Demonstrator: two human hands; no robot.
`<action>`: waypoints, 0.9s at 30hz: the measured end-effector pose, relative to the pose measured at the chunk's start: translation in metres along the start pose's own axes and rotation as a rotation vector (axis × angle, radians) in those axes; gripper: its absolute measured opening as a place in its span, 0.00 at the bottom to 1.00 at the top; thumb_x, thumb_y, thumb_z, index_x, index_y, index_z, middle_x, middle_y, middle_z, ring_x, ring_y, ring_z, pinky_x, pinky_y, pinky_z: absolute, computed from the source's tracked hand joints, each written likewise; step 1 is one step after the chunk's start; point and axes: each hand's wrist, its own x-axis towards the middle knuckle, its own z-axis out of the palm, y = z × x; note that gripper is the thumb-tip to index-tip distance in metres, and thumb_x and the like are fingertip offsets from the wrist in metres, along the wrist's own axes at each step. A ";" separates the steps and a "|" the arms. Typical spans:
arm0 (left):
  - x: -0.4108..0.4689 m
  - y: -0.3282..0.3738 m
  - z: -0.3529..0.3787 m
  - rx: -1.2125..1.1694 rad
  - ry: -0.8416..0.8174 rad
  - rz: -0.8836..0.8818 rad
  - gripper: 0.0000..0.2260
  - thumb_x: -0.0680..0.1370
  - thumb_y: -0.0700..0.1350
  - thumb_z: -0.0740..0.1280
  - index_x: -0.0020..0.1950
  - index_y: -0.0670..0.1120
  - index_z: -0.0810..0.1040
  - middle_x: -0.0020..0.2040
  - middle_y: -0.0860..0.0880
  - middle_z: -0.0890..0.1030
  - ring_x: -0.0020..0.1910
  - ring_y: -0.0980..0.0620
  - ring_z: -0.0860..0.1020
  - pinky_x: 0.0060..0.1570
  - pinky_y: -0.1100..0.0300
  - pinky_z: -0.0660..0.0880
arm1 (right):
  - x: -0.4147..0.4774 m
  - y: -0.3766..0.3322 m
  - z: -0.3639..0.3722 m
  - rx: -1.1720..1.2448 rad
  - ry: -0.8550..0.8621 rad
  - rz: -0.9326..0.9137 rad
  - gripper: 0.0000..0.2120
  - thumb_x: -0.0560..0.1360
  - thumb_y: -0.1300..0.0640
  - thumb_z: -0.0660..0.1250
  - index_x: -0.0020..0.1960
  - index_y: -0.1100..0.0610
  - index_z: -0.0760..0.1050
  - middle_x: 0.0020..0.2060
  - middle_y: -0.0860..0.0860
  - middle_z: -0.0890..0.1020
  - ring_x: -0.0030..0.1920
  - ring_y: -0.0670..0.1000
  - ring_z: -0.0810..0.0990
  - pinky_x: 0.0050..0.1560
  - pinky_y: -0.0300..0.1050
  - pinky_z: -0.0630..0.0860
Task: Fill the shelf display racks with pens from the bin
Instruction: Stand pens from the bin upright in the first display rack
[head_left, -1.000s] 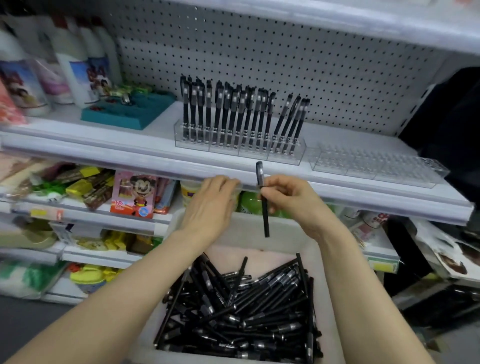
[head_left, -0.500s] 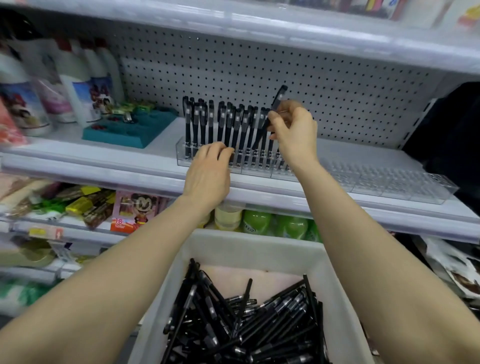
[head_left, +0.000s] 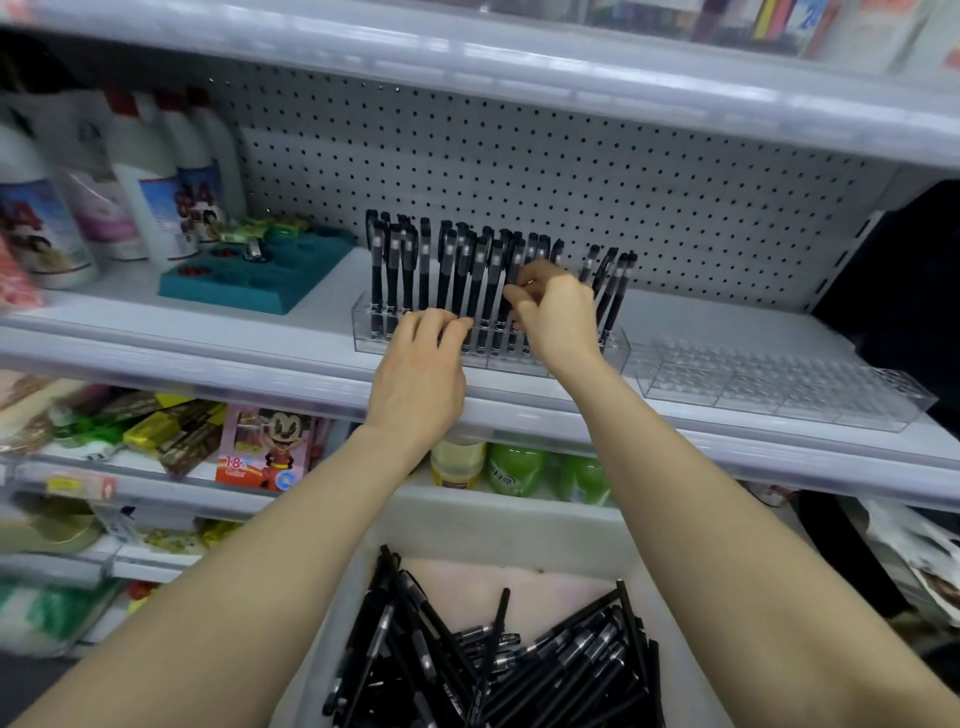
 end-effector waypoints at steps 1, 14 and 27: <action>0.000 0.000 0.000 -0.001 0.000 0.002 0.21 0.73 0.36 0.67 0.67 0.41 0.73 0.60 0.44 0.74 0.60 0.43 0.69 0.60 0.51 0.72 | 0.001 0.000 0.001 0.003 -0.005 0.009 0.07 0.77 0.56 0.68 0.52 0.58 0.78 0.42 0.55 0.84 0.42 0.57 0.83 0.48 0.56 0.81; -0.004 -0.002 -0.009 -0.017 -0.060 0.025 0.25 0.75 0.36 0.66 0.72 0.42 0.69 0.69 0.42 0.71 0.69 0.41 0.67 0.70 0.48 0.66 | -0.013 -0.004 -0.005 -0.020 0.005 0.067 0.13 0.77 0.58 0.69 0.61 0.61 0.77 0.47 0.55 0.84 0.48 0.54 0.82 0.53 0.46 0.77; -0.123 0.037 0.017 -0.185 -0.224 -0.068 0.16 0.77 0.47 0.62 0.63 0.45 0.76 0.57 0.44 0.77 0.55 0.42 0.74 0.55 0.49 0.73 | -0.166 0.054 -0.014 0.035 -0.144 0.036 0.03 0.74 0.60 0.70 0.44 0.53 0.82 0.33 0.44 0.82 0.35 0.44 0.80 0.42 0.46 0.81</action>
